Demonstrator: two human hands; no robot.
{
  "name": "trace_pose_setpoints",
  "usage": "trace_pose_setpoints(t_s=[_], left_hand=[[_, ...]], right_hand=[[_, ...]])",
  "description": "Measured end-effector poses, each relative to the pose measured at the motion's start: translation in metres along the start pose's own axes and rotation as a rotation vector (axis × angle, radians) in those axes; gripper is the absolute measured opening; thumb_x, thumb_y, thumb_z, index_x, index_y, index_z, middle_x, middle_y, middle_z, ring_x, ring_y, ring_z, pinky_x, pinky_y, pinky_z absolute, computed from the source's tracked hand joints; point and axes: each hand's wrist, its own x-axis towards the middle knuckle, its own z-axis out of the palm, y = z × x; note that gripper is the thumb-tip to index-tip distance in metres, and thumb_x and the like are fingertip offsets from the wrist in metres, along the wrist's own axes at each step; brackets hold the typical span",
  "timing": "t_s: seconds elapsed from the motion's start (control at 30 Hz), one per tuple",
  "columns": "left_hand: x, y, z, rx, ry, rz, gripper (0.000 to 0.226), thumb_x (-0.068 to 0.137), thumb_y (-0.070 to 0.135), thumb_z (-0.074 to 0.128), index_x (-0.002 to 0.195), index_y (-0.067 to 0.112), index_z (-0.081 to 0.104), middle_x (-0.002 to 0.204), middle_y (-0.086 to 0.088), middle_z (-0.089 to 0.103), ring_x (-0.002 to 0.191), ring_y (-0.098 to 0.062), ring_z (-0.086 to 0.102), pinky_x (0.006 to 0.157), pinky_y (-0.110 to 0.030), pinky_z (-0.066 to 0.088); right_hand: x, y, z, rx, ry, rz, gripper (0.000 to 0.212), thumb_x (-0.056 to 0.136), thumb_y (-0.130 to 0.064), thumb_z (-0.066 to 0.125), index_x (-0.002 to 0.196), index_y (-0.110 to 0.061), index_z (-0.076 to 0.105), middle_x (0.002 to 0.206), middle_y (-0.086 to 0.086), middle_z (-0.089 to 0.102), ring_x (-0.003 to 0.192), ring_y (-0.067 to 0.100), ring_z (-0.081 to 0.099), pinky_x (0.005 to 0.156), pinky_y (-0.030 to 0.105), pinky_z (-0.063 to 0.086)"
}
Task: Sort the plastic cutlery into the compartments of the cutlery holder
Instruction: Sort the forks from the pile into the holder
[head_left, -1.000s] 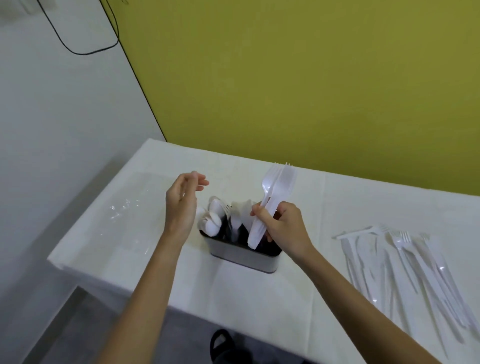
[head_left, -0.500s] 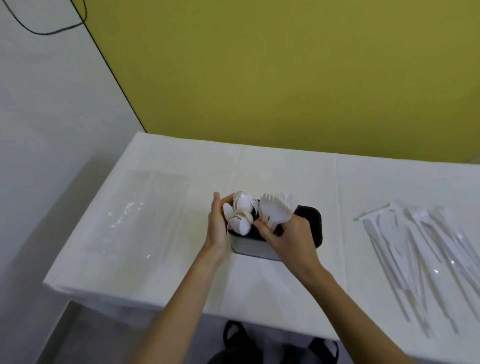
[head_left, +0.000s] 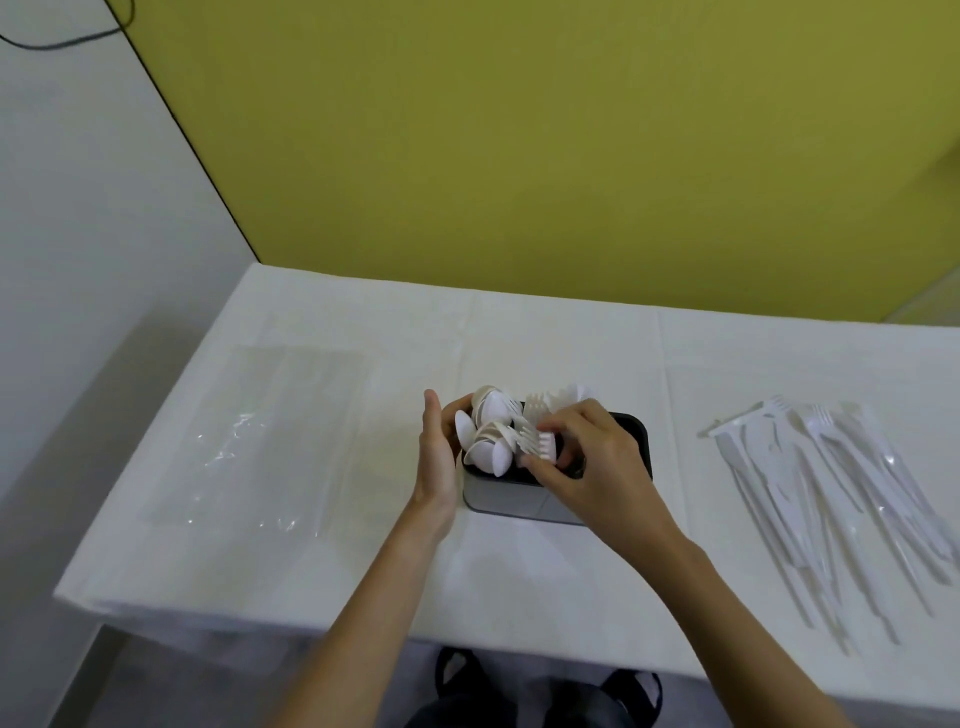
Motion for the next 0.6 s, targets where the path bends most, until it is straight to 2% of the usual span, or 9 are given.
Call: trace_pose_setpoints(t_s=[0.07,0.17,0.3,0.43,0.5,0.6], left_hand=[[0.000,0.001,-0.001,-0.004,0.003,-0.003,0.069,0.101,0.051,0.011,0.118,0.010,0.064,0.112,-0.008,0.071,0.106,-0.016,0.065,0.083,-0.023,0.047],[0.001,0.000,-0.002,-0.004,-0.001,-0.011,0.070,0.101,0.051,0.011,0.121,0.008,0.063,0.115,-0.009,0.070,0.111,-0.018,0.063,0.084,-0.024,0.047],[0.004,-0.002,-0.004,0.002,0.001,-0.004,0.072,0.100,0.052,0.010,0.120,0.008,0.063,0.118,-0.010,0.069,0.115,-0.020,0.061,0.093,-0.027,0.045],[0.005,-0.004,-0.006,0.001,-0.004,-0.009,0.073,0.100,0.054,0.010,0.120,0.010,0.064,0.117,-0.008,0.069,0.115,-0.019,0.061,0.094,-0.029,0.044],[0.005,-0.004,-0.006,-0.007,-0.006,-0.010,0.073,0.099,0.054,0.009,0.120,0.010,0.064,0.118,-0.009,0.069,0.116,-0.019,0.060,0.096,-0.030,0.044],[0.004,-0.002,-0.004,-0.007,0.008,0.001,0.071,0.100,0.052,0.010,0.116,0.010,0.065,0.116,-0.010,0.069,0.112,-0.019,0.062,0.090,-0.027,0.045]], right_hand=[[0.000,0.001,0.001,0.002,0.006,0.018,0.025,0.080,-0.030,0.074,0.101,-0.018,0.065,0.086,-0.013,0.048,0.069,0.008,0.053,0.064,0.010,0.041],[-0.002,0.002,0.001,0.005,0.030,0.026,0.028,0.081,-0.027,0.074,0.105,-0.017,0.065,0.085,-0.007,0.057,0.069,0.010,0.057,0.065,0.015,0.045],[-0.004,0.002,0.001,0.032,0.080,0.031,0.023,0.085,-0.021,0.070,0.106,-0.019,0.062,0.086,-0.009,0.057,0.075,0.012,0.056,0.063,0.016,0.044],[-0.013,-0.001,0.007,0.001,0.092,-0.001,0.029,0.081,-0.026,0.074,0.105,-0.019,0.062,0.082,-0.010,0.052,0.069,0.012,0.053,0.061,0.022,0.045],[-0.015,0.001,0.013,-0.016,0.105,-0.024,0.027,0.078,-0.020,0.077,0.101,-0.016,0.063,0.079,-0.010,0.051,0.067,0.011,0.051,0.060,0.023,0.046],[-0.011,0.007,0.016,0.003,0.164,-0.031,0.020,0.080,-0.008,0.074,0.097,-0.012,0.066,0.079,-0.005,0.055,0.066,0.012,0.052,0.060,0.023,0.047]])
